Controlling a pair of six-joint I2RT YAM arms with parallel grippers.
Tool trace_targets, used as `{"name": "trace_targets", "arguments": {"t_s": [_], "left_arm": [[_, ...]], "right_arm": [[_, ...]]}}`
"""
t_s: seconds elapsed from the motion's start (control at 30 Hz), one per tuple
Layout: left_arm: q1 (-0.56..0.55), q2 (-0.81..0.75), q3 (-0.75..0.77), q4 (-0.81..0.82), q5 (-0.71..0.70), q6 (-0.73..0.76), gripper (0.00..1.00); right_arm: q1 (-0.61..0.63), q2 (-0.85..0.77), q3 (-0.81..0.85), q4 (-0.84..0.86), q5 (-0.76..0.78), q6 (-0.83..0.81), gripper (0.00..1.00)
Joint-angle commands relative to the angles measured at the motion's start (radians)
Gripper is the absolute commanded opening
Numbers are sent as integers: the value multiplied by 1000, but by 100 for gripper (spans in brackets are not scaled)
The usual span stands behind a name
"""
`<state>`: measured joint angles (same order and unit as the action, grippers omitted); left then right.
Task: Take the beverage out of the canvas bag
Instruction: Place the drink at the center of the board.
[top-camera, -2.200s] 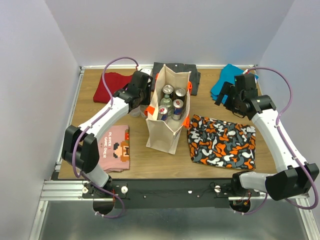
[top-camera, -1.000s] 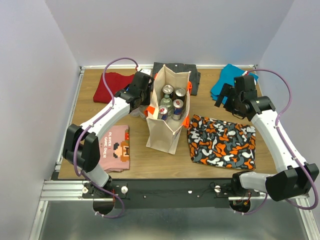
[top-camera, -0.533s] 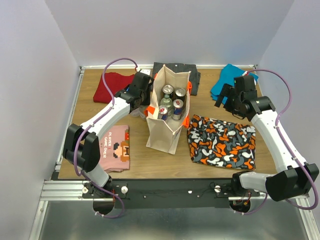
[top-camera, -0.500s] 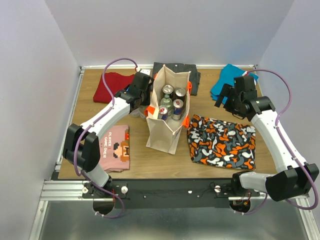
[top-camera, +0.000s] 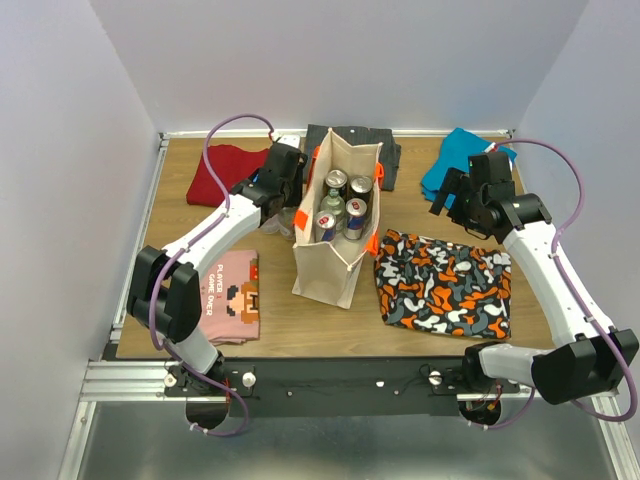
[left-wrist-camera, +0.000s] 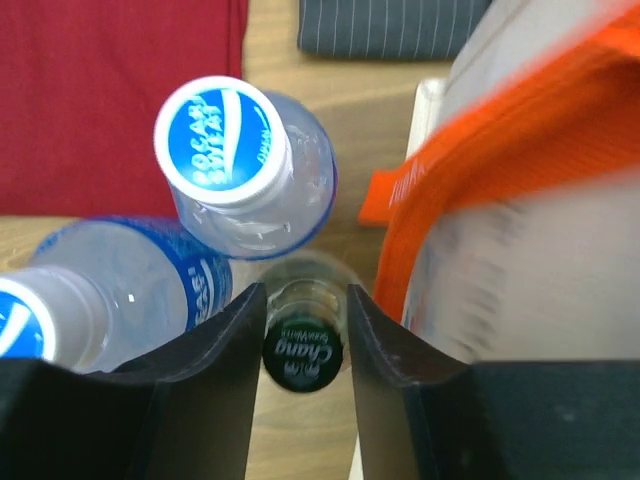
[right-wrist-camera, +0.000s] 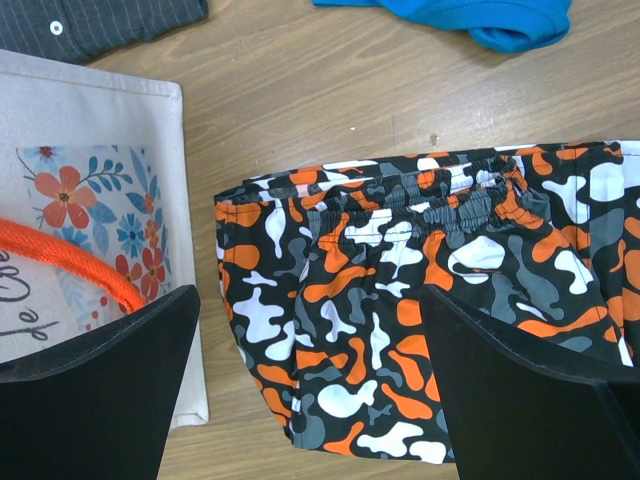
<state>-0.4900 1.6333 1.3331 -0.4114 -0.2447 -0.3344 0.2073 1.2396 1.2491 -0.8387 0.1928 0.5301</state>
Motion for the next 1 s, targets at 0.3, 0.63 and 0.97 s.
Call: {"name": "trace_targets", "arguments": {"t_s": [0.3,0.63,0.97], "left_arm": [[7,-10,31,74,-53,0,57],[4,-119,107,-24,5,14,66],[-4,-245,204,-133,85,43,96]], "right_arm": [[-9,-14,-7,6,0,-9,100],[-8,-23,3,1,8,-9,100],[-9,-37,-20,15,-4,-7,100]]}}
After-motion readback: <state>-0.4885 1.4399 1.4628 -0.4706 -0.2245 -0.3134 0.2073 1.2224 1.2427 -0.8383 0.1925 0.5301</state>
